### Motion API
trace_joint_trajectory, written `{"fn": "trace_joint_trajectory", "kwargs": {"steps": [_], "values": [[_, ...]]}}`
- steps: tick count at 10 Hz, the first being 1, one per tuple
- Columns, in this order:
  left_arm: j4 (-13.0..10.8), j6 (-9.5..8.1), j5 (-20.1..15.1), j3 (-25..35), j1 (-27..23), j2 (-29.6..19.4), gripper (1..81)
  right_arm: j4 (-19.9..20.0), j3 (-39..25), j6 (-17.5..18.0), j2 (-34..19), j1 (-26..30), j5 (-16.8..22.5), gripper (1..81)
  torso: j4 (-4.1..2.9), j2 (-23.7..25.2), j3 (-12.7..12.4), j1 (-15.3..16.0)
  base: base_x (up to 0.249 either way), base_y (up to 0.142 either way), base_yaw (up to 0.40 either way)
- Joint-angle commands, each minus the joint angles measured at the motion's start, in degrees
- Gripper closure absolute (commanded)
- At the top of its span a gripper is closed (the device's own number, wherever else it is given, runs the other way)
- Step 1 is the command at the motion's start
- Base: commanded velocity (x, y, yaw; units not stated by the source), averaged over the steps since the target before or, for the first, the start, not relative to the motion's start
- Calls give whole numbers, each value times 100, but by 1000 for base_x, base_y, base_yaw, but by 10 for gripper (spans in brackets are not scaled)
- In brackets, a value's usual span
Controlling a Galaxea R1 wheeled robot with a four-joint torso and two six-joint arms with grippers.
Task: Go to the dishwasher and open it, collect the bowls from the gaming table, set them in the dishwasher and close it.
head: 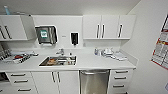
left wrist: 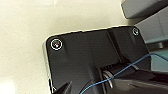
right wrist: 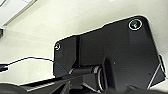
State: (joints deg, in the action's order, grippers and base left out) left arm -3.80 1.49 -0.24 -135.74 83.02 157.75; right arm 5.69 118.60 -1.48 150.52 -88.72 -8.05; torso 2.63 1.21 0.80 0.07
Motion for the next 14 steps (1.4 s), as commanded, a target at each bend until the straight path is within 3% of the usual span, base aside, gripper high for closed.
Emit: {"fn": "trace_joint_trajectory", "kwargs": {"steps": [1, 14], "values": [[2, 27, -292, 48, -343, -76, 10, -95, -93, -19, -142, 298, 286, 10, 0, 0, 0, 0, 115, 0, 0], [2, 27, -213, 48, -352, -85, 10, -86, -145, -2, -186, 254, 277, 10, 0, 5, 0, -7, 122, 0, 0]]}}
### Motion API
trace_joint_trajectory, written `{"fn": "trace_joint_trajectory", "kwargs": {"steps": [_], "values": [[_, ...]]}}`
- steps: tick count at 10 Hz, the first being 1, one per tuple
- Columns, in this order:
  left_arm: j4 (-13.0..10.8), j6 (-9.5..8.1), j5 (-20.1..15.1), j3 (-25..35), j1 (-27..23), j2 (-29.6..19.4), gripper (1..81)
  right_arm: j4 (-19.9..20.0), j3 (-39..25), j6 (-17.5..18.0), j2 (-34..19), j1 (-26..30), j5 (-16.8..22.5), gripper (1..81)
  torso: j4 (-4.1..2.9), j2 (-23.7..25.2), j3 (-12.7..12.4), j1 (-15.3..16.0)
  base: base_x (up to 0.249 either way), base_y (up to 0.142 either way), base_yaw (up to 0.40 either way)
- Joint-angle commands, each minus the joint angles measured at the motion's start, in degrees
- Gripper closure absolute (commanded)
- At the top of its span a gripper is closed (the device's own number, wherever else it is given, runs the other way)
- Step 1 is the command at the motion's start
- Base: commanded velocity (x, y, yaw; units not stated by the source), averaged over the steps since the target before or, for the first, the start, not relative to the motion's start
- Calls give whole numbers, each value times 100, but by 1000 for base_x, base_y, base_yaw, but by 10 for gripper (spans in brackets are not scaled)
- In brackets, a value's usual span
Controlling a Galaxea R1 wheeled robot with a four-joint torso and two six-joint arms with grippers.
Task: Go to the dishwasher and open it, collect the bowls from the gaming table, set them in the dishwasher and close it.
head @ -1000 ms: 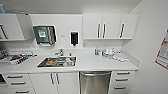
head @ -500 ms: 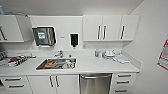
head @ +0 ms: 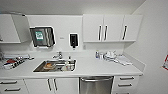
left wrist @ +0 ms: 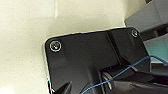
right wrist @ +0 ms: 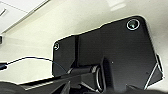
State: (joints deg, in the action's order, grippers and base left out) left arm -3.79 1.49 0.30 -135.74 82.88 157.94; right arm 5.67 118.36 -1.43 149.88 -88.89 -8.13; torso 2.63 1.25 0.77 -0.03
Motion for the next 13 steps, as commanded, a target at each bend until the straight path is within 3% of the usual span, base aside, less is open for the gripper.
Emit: {"fn": "trace_joint_trajectory", "kwargs": {"steps": [1, 13], "values": [[10, 27, -268, 48, -329, -113, 10, -83, -121, -7, -123, 271, 286, 10, 0, 0, 0, 3, 141, 0, 0], [1, 27, -259, 48, -320, -87, 10, -75, -139, -7, -140, 314, 295, 10, 0, 0, 0, 3, 143, 0, 0]]}}
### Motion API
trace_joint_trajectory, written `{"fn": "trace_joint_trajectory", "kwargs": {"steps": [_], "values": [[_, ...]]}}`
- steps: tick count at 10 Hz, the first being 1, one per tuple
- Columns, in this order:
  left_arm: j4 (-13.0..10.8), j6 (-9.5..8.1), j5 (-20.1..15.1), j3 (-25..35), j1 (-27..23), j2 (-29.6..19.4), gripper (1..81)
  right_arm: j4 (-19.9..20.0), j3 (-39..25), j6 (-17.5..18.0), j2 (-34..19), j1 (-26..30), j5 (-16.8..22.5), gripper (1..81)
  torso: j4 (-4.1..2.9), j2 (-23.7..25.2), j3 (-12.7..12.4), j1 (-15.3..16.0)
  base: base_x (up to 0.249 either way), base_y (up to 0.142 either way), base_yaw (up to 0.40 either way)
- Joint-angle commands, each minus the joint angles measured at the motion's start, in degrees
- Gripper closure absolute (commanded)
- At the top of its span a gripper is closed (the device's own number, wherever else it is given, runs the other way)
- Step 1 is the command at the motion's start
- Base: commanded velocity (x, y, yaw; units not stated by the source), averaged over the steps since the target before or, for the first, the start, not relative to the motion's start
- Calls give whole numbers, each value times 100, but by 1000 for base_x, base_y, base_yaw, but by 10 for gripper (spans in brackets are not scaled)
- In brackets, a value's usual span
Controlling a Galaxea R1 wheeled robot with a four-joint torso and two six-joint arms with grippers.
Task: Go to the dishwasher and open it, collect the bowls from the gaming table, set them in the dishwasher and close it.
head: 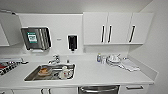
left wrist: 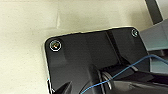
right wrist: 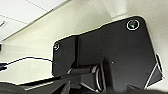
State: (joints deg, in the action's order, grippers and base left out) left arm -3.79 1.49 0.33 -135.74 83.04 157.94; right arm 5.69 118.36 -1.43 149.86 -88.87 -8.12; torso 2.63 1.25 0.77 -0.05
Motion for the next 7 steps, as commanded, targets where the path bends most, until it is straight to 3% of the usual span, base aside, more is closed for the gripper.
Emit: {"fn": "trace_joint_trajectory", "kwargs": {"steps": [1, 7], "values": [[1, 27, -270, 48, -328, -87, 10, -77, -139, -7, -138, 312, 293, 10, 0, 0, 0, 5, 143, 0, 0], [-8, 27, -261, 48, -311, -87, 10, -86, -130, -7, -138, 286, 285, 10, 0, 0, 0, 5, 124, 0, 0]]}}
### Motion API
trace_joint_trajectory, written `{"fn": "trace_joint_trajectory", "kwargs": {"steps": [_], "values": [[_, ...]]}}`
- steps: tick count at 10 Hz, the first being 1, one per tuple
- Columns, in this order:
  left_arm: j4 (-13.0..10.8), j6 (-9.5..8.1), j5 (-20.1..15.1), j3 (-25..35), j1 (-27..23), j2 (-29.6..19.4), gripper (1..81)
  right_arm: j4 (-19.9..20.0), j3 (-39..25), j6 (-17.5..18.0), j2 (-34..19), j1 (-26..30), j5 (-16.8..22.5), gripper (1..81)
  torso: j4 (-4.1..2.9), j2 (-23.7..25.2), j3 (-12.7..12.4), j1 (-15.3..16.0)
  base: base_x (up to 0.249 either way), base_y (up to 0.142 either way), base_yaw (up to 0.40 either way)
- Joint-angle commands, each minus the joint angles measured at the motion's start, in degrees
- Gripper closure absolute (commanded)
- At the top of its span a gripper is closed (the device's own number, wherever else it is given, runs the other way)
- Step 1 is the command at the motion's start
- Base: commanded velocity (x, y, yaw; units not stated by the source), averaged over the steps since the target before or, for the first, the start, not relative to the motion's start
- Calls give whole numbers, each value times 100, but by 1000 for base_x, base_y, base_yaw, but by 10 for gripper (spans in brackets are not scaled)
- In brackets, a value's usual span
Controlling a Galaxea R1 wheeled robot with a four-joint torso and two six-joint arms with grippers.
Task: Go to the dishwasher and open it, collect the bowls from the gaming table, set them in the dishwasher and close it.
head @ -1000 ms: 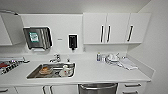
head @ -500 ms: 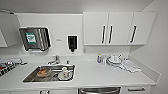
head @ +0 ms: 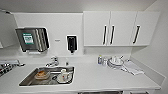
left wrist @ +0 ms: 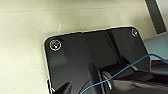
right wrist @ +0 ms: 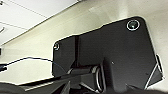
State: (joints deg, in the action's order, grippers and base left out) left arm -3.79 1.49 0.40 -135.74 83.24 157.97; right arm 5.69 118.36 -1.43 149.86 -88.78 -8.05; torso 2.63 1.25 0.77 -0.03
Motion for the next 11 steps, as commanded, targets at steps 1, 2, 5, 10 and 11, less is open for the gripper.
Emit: {"fn": "trace_joint_trajectory", "kwargs": {"steps": [1, 2, 5, 10, 11], "values": [[-8, 27, -269, 48, -330, -89, 10, -86, -121, -7, -129, 277, 277, 10, 0, 0, 0, 3, 66, 0, 0], [-8, 27, -277, 48, -330, -89, 10, -86, -147, -7, -147, 269, 277, 10, 0, -2, 2, 3, 0, 0, 0], [-33, 27, -260, 212, -303, -176, 10, -51, -287, 2, -234, 260, 277, 10, 0, -5, 2, 3, 0, 0, 0], [-78, 27, 777, 1778, -92, -1608, 10, -42, -1614, 46, -1332, 233, 277, 10, 0, -2, 2, 3, 0, 0, 0], [-70, 27, 829, 2067, -84, -1907, 10, -51, -1973, 46, -1587, 277, 277, 10, 0, -2, 2, 3, 0, 0, 0]]}}
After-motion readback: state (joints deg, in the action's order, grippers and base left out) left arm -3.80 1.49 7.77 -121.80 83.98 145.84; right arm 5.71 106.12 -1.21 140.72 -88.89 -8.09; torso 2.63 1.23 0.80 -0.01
